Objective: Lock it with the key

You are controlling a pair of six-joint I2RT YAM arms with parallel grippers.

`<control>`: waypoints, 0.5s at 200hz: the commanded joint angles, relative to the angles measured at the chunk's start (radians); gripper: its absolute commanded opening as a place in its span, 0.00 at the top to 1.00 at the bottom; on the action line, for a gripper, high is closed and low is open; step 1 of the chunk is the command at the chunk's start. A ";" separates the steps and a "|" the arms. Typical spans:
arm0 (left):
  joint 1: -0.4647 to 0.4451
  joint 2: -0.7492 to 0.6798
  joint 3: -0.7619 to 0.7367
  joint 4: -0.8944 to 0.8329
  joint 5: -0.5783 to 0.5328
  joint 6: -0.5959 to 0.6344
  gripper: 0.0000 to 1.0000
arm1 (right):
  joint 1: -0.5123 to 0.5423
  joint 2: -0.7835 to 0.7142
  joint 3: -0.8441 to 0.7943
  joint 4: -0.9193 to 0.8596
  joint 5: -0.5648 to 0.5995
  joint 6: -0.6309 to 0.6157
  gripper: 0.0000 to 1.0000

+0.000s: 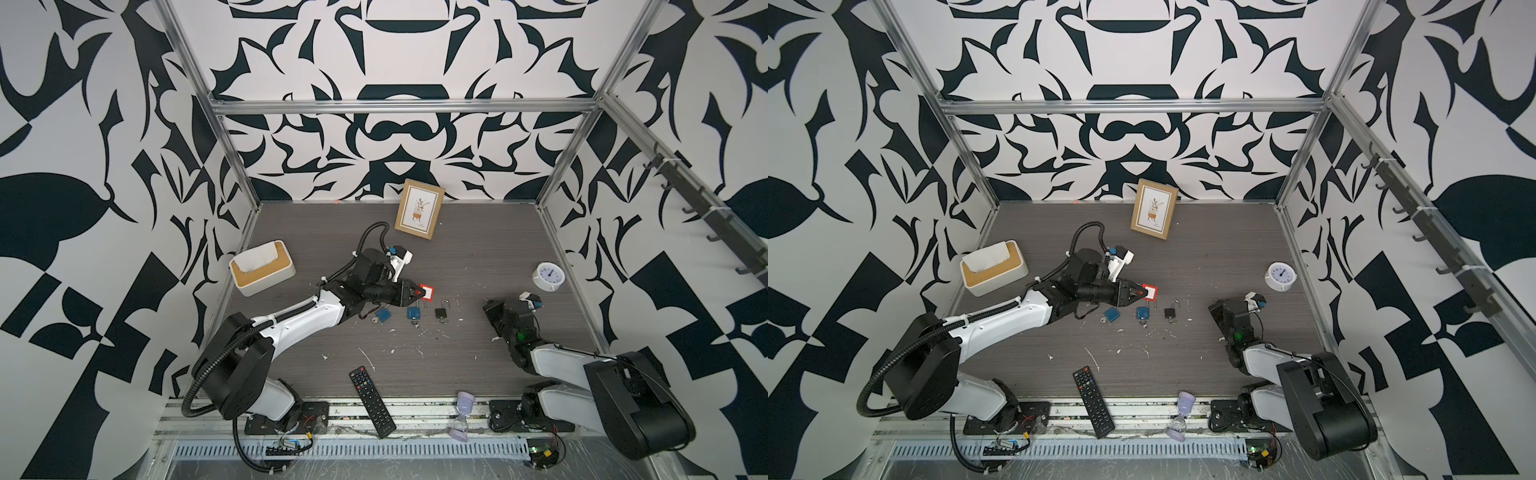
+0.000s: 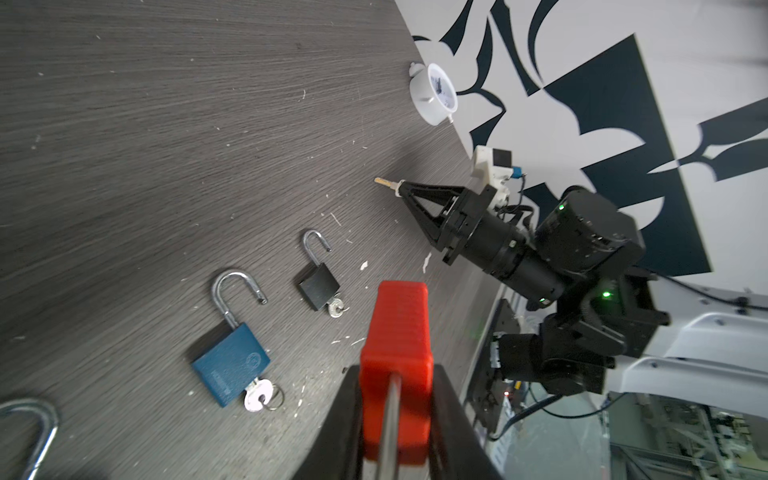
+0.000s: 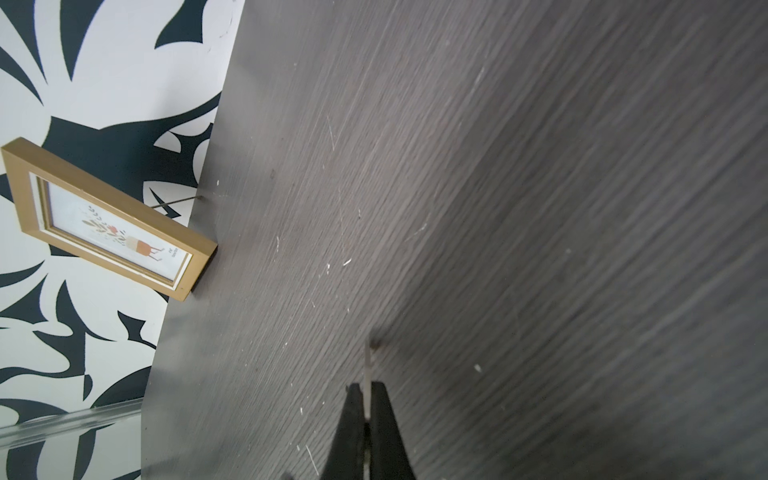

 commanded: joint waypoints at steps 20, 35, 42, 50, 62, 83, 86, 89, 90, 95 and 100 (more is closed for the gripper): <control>-0.025 -0.030 0.038 -0.035 -0.100 0.060 1.00 | 0.002 -0.057 -0.007 -0.052 0.040 0.002 0.93; -0.025 -0.024 0.042 -0.031 -0.101 0.059 1.00 | 0.002 -0.074 -0.013 -0.072 0.077 0.002 0.93; -0.025 -0.018 0.047 -0.034 -0.100 0.058 1.00 | 0.002 -0.080 -0.015 -0.084 0.079 0.003 0.91; -0.025 -0.012 0.053 -0.040 -0.098 0.057 1.00 | 0.002 -0.092 -0.013 -0.106 0.083 0.001 0.91; -0.025 -0.003 0.066 -0.050 -0.087 0.054 1.00 | 0.002 -0.102 -0.013 -0.130 0.085 -0.002 0.90; -0.025 0.021 0.096 -0.075 -0.037 0.064 1.00 | 0.000 -0.099 -0.010 -0.146 0.082 -0.014 0.90; -0.025 0.025 0.102 -0.083 -0.032 0.064 1.00 | 0.000 -0.096 -0.009 -0.146 0.080 -0.015 0.90; -0.025 0.029 0.107 -0.089 -0.026 0.067 1.00 | -0.001 -0.092 -0.008 -0.147 0.079 -0.015 0.90; -0.025 0.030 0.108 -0.090 -0.024 0.068 1.00 | -0.001 -0.091 -0.008 -0.146 0.078 -0.016 0.90; -0.024 0.036 0.114 -0.094 -0.017 0.070 1.00 | -0.001 -0.083 -0.006 -0.142 0.074 -0.018 0.90; -0.025 0.042 0.117 -0.094 -0.008 0.070 1.00 | -0.001 -0.073 -0.003 -0.140 0.069 -0.019 0.89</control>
